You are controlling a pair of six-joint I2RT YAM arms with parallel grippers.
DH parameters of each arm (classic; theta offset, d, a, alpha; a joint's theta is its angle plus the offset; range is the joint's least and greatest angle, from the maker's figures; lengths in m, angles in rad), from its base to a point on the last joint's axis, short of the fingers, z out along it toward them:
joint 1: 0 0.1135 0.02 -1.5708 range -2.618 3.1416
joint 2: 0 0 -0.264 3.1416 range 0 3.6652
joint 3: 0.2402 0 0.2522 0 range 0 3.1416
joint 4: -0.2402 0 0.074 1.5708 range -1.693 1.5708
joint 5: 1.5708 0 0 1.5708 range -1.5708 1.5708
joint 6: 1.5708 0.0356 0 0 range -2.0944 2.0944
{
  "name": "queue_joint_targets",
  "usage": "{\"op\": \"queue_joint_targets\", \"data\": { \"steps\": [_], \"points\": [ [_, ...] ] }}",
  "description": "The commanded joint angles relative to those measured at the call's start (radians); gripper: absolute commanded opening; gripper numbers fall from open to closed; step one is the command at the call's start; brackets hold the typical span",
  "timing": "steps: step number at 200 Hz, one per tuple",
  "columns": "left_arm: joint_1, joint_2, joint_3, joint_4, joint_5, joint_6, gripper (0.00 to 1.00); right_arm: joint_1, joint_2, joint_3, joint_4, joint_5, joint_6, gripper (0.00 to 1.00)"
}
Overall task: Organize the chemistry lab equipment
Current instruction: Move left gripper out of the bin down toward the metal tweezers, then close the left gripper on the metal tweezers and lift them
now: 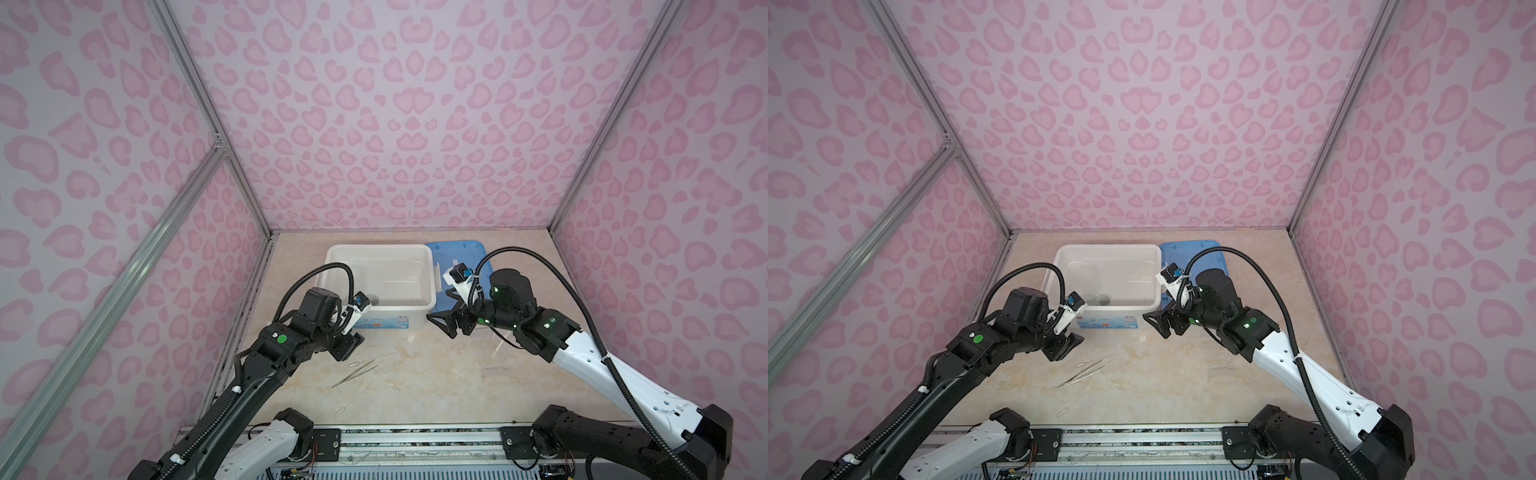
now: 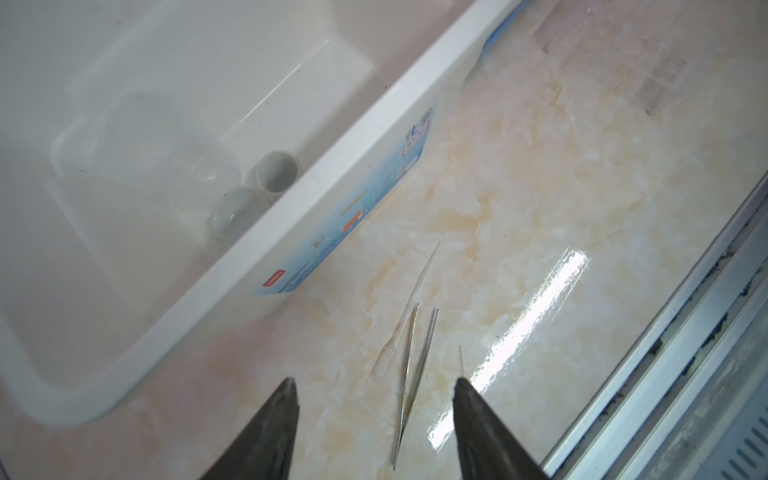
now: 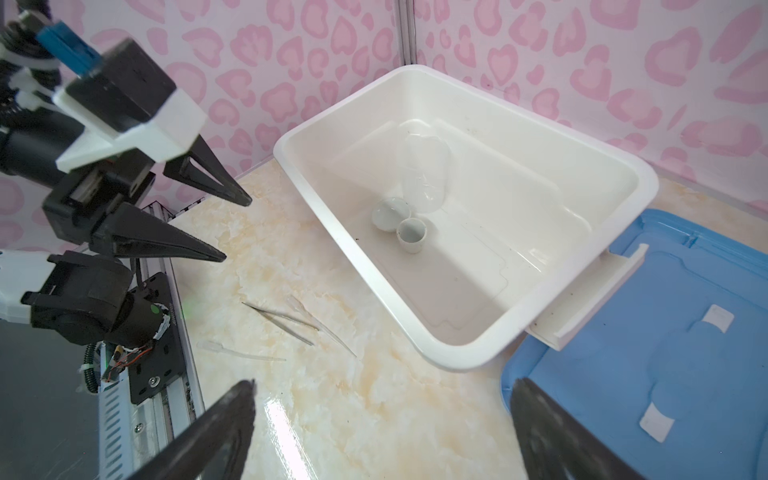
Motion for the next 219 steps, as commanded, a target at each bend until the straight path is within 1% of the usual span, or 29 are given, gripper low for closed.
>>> {"op": "queue_joint_targets", "data": {
  "steps": [1,10,22,30,50,53,58,74,100,136,179,202,219],
  "points": [
    [-0.064,0.034,-0.058,0.036,-0.091,0.013,0.59,0.008,-0.033,-0.07,0.126,-0.013,-0.016,0.96],
    [-0.081,0.047,-0.092,0.057,-0.104,0.004,0.58,0.01,-0.044,-0.095,0.145,-0.013,-0.019,0.96],
    [-0.1,0.061,-0.134,0.087,-0.098,-0.014,0.52,0.012,-0.05,-0.123,0.166,-0.015,-0.021,0.96],
    [-0.116,0.069,-0.154,0.094,-0.103,-0.018,0.5,0.015,-0.053,-0.135,0.171,-0.012,-0.021,0.95],
    [-0.136,0.083,-0.189,0.131,-0.142,-0.037,0.42,0.023,-0.054,-0.146,0.167,-0.015,-0.024,0.95],
    [-0.141,0.087,-0.195,0.143,-0.149,-0.041,0.4,0.025,-0.054,-0.146,0.169,-0.015,-0.024,0.95],
    [-0.16,0.102,-0.202,0.155,-0.168,-0.049,0.38,0.029,-0.054,-0.15,0.176,-0.015,-0.022,0.95],
    [-0.218,0.145,-0.229,0.189,-0.222,-0.058,0.38,0.042,-0.047,-0.156,0.202,-0.008,-0.015,0.95],
    [-0.221,0.217,-0.237,0.189,-0.274,-0.053,0.38,0.058,-0.037,-0.153,0.197,0.011,-0.022,0.95],
    [-0.22,0.232,-0.249,0.196,-0.206,-0.028,0.37,0.058,-0.042,-0.154,0.195,0.03,-0.029,0.95],
    [-0.225,0.347,-0.229,0.187,-0.197,-0.02,0.37,0.06,-0.037,-0.155,0.197,0.05,-0.03,0.95],
    [-0.232,0.356,-0.231,0.186,-0.173,-0.008,0.37,0.061,-0.033,-0.156,0.191,0.069,-0.037,0.95],
    [-0.233,0.362,-0.236,0.192,-0.195,-0.015,0.38,0.06,-0.03,-0.156,0.187,0.084,-0.043,0.95]
  ]
}}
